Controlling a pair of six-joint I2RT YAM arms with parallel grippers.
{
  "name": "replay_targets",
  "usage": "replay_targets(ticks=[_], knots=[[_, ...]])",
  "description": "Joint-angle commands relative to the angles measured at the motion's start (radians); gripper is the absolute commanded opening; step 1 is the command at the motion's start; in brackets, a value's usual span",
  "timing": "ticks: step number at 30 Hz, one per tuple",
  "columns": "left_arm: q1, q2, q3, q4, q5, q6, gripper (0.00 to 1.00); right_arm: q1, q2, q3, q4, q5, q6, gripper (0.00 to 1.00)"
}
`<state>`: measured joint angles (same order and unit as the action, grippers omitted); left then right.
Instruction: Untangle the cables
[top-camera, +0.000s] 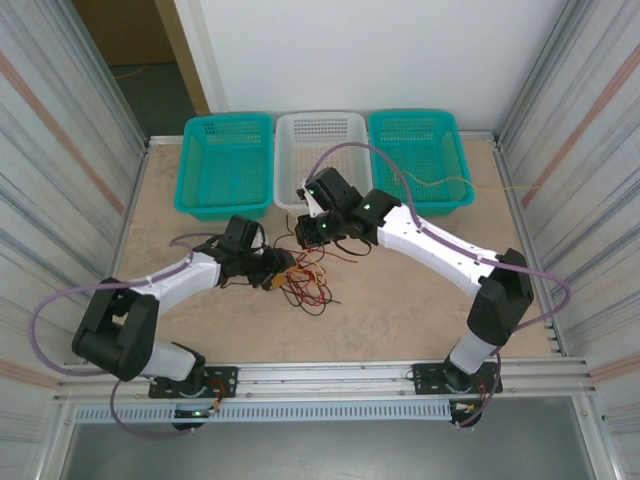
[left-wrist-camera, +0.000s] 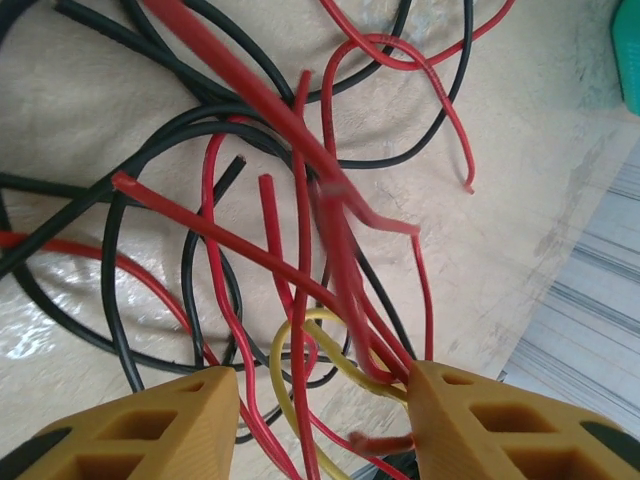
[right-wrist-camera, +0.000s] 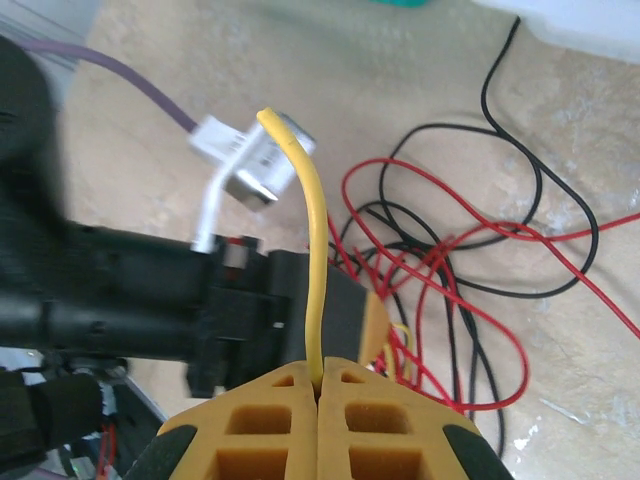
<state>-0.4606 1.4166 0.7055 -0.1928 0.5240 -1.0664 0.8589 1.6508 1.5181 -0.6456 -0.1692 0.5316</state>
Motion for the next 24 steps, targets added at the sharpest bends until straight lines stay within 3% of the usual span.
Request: replay_targets(ticks=[1, 12, 19, 24], knots=[[-0.006, 0.029, 0.023, 0.049, 0.004, -0.045, 0.44, -0.001, -0.065, -0.01, 0.058, 0.005, 0.047, 0.0], [0.012, 0.067, -0.024, 0.057, -0.018, -0.084, 0.0, -0.042, -0.251, 0.047, -0.084, 0.2, -0.049, 0.0], [0.03, 0.029, -0.015, -0.062, -0.106, -0.051, 0.0, -0.152, -0.417, 0.031, -0.157, 0.312, -0.091, 0.0], [0.04, 0.025, -0.014, -0.09, -0.129, -0.043, 0.0, -0.29, -0.52, 0.019, -0.166, 0.243, -0.09, 0.0]])
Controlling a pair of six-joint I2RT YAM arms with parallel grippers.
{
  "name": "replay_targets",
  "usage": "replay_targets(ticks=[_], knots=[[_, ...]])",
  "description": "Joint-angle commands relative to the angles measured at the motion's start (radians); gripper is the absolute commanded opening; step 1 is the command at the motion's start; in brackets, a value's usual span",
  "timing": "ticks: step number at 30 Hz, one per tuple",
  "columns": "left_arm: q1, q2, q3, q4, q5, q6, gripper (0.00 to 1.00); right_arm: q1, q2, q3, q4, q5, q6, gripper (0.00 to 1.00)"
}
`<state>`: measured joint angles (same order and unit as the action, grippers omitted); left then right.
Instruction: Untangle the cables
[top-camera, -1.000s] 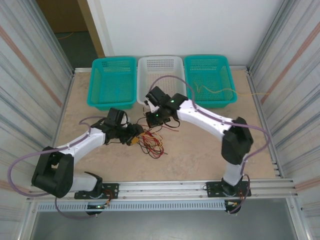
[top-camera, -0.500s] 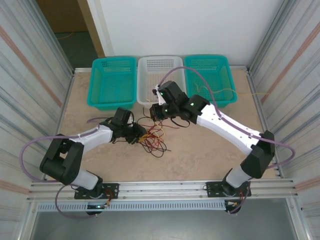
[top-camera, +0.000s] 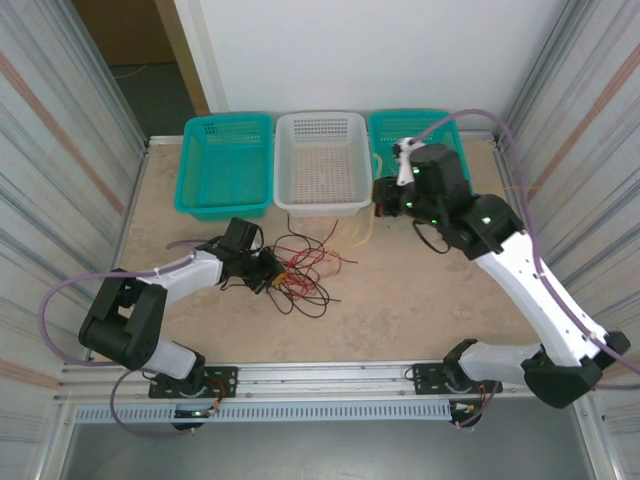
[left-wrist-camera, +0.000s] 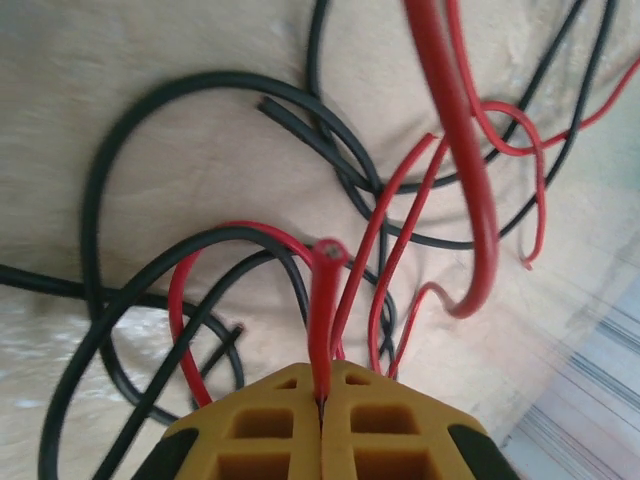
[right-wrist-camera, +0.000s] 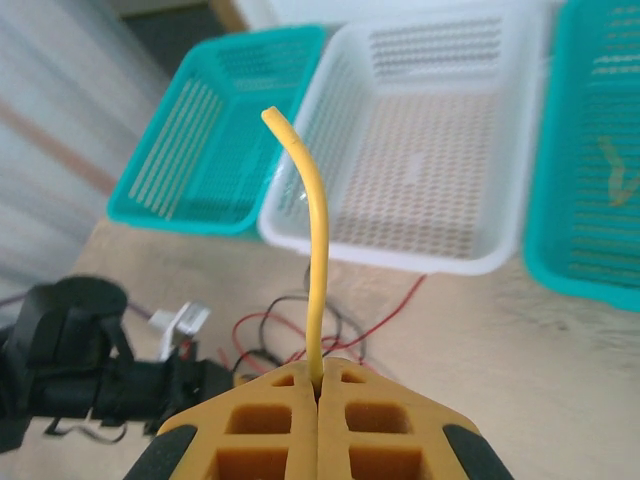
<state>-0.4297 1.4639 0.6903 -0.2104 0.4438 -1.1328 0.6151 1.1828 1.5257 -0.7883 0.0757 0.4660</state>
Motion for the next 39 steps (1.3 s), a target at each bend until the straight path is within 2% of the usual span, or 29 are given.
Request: replay_targets(ticks=[1, 8, 13, 14, 17, 20, 22, 28, 31, 39], knots=[[0.008, -0.019, 0.004, -0.079, -0.055, 0.027, 0.0, -0.065, -0.063, 0.013, -0.027, -0.007, -0.022, 0.0], [0.01, -0.033, 0.019, -0.151, -0.13, 0.046, 0.0, -0.17, -0.127, 0.013, -0.032, -0.059, -0.005, 0.0], [0.005, -0.05, 0.067, -0.189, -0.134, 0.093, 0.0, -0.176, -0.127, -0.013, -0.012, -0.125, 0.005, 0.0], [0.001, -0.061, 0.083, -0.195, -0.128, 0.108, 0.05, -0.176, -0.125, -0.02, -0.001, -0.154, 0.005, 0.0], [-0.021, -0.121, 0.128, -0.196, -0.139, 0.142, 0.45, -0.158, -0.113, -0.038, 0.025, -0.203, 0.011, 0.0], [-0.035, -0.183, 0.172, -0.157, -0.108, 0.176, 0.62, -0.118, -0.087, -0.042, 0.042, -0.226, 0.0, 0.0], [-0.037, -0.22, 0.192, -0.109, -0.072, 0.191, 0.67, -0.084, -0.059, -0.034, 0.044, -0.235, -0.012, 0.0], [-0.046, -0.272, 0.239, 0.039, 0.039, 0.204, 0.7, 0.018, 0.026, -0.019, 0.084, -0.24, -0.029, 0.0], [-0.054, -0.258, 0.223, 0.146, 0.106, 0.133, 0.7, 0.05, 0.062, -0.015, 0.106, -0.24, -0.028, 0.0], [-0.086, -0.221, 0.119, 0.302, 0.159, -0.061, 0.67, 0.088, 0.121, -0.013, 0.133, -0.209, -0.03, 0.0]])
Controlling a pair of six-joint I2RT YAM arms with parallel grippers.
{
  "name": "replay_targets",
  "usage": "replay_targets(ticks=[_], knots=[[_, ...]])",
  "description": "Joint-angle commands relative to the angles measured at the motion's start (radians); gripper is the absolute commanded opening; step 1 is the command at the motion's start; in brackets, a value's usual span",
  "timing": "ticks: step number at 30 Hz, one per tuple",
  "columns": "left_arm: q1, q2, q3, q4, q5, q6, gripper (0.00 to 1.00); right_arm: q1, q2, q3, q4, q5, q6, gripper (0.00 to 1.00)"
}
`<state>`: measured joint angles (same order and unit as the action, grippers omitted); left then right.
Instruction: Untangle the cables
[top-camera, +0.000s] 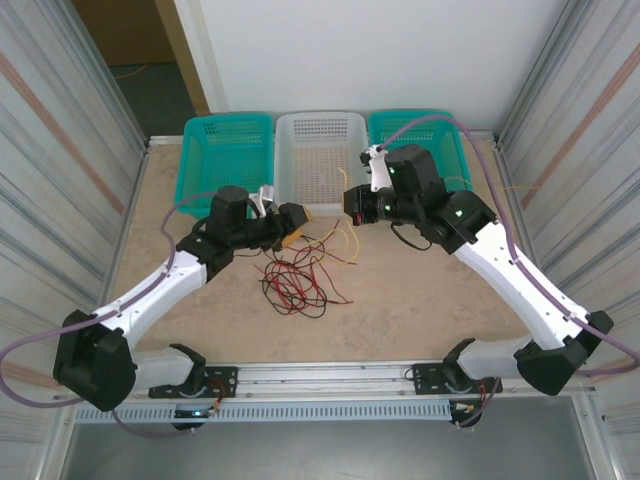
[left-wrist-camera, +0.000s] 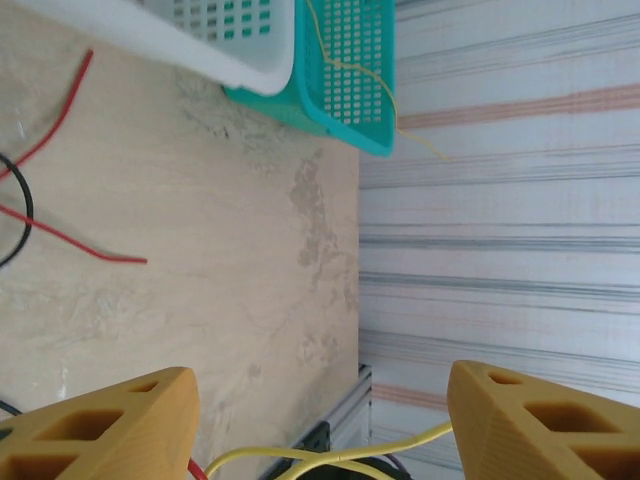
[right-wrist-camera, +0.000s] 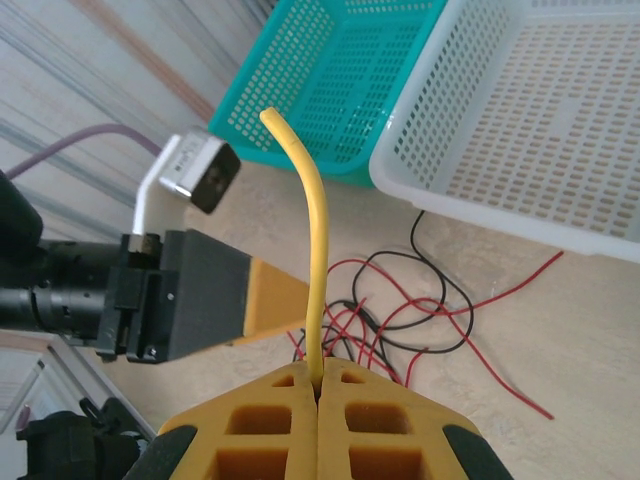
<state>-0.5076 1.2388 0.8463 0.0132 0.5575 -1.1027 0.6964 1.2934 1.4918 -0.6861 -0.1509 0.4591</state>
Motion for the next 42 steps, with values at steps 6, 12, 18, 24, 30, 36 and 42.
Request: replay_targets(ticks=[6, 12, 18, 24, 30, 36, 42], knots=[[-0.023, 0.009, -0.045, 0.037, 0.04, -0.08, 0.64, 0.01, 0.032, 0.018, 0.055, 0.002, -0.021, 0.0], [-0.023, 0.028, -0.044, 0.051, 0.064, -0.092, 0.55, 0.011, 0.04, 0.013, 0.065, 0.01, -0.015, 0.0], [-0.023, 0.013, -0.089, 0.075, 0.083, -0.15, 0.59, -0.001, 0.041, 0.008, 0.058, 0.043, -0.005, 0.0], [-0.022, 0.022, -0.156, 0.187, 0.094, -0.256, 0.51, -0.007, 0.035, -0.008, 0.076, 0.04, 0.01, 0.0], [-0.019, 0.048, -0.122, 0.205, 0.085, -0.276, 0.47, -0.007, 0.032, -0.021, 0.079, 0.023, 0.015, 0.0], [-0.017, 0.079, -0.107, 0.24, 0.098, -0.301, 0.28, -0.007, 0.023, -0.049, 0.086, 0.023, 0.026, 0.0], [0.095, -0.015, -0.146, 0.109, 0.053, -0.292, 0.0, -0.032, -0.017, -0.104, 0.076, 0.036, 0.029, 0.0]])
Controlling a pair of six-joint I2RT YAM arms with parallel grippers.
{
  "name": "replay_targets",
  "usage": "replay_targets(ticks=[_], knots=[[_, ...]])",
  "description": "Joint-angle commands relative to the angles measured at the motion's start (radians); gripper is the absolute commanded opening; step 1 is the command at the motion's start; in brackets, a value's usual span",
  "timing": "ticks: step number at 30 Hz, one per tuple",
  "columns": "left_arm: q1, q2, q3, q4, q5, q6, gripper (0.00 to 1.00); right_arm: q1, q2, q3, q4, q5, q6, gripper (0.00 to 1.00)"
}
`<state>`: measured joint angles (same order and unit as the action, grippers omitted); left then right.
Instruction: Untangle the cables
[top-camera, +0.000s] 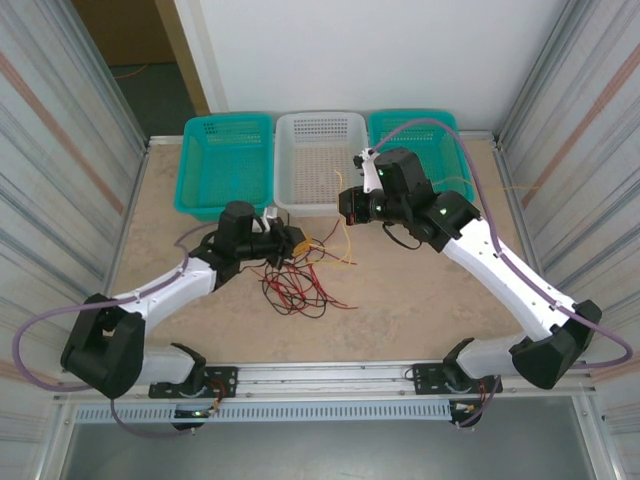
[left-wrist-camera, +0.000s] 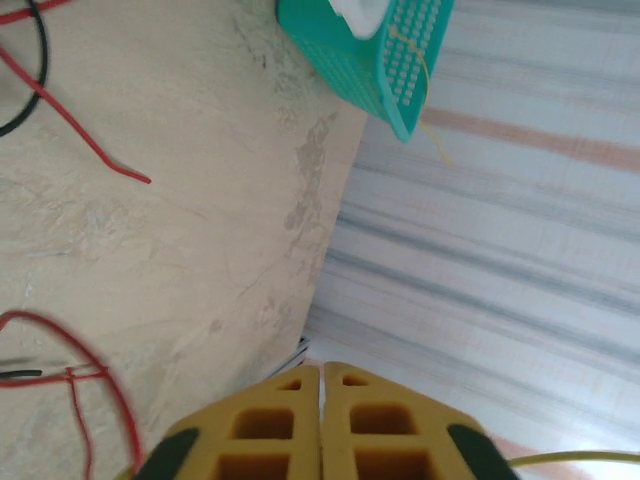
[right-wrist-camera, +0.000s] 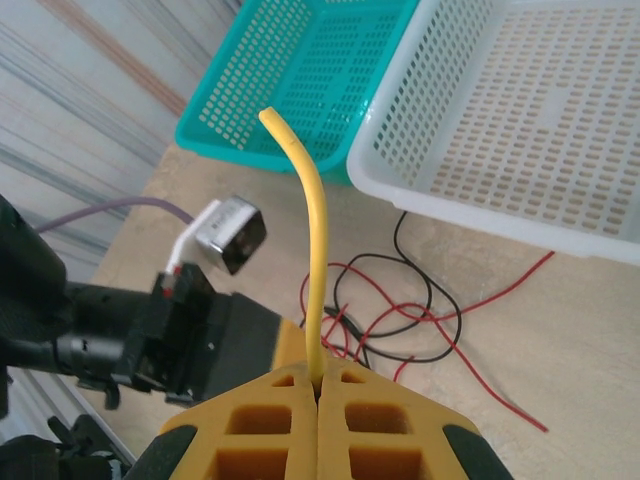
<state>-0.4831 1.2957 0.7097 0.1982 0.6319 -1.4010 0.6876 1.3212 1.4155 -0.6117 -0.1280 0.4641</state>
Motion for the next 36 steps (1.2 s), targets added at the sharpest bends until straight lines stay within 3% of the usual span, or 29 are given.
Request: replay_targets(ticks=[1, 3, 5, 8, 11, 16, 24, 28, 30, 32, 36], knots=[[0.109, -0.104, -0.014, -0.14, -0.039, 0.019, 0.0, -0.036, -0.059, -0.042, 0.0, 0.013, 0.027, 0.0], [0.202, -0.182, 0.0, -0.368, -0.1, 0.087, 0.0, -0.077, -0.103, -0.075, -0.011, 0.011, 0.027, 0.0], [0.273, -0.249, 0.046, -0.682, -0.251, 0.183, 0.0, -0.134, -0.153, -0.099, -0.031, 0.012, 0.023, 0.0], [0.364, -0.329, 0.032, -0.881, -0.384, 0.244, 0.0, -0.264, -0.239, -0.125, -0.06, -0.013, 0.021, 0.0], [0.427, -0.364, -0.016, -0.935, -0.406, 0.265, 0.0, -0.394, -0.308, -0.133, -0.084, -0.042, 0.024, 0.0], [0.433, -0.352, -0.045, -0.967, -0.428, 0.304, 0.0, -0.512, -0.357, -0.11, -0.095, -0.095, 0.039, 0.0], [0.425, -0.339, -0.08, -0.953, -0.412, 0.342, 0.0, -0.528, -0.345, -0.027, -0.08, -0.107, 0.074, 0.0], [0.382, -0.337, -0.097, -0.844, -0.324, 0.346, 0.0, -0.497, -0.294, 0.084, -0.092, -0.155, 0.07, 0.0], [0.327, -0.331, -0.072, -0.817, -0.32, 0.345, 0.24, -0.43, -0.258, 0.162, -0.126, -0.14, 0.03, 0.0], [0.266, -0.316, -0.021, -0.835, -0.355, 0.357, 0.54, -0.338, -0.219, 0.243, -0.178, -0.061, -0.03, 0.0], [0.209, -0.286, 0.065, -0.884, -0.401, 0.386, 0.68, -0.236, -0.167, 0.356, -0.229, 0.054, -0.093, 0.0]])
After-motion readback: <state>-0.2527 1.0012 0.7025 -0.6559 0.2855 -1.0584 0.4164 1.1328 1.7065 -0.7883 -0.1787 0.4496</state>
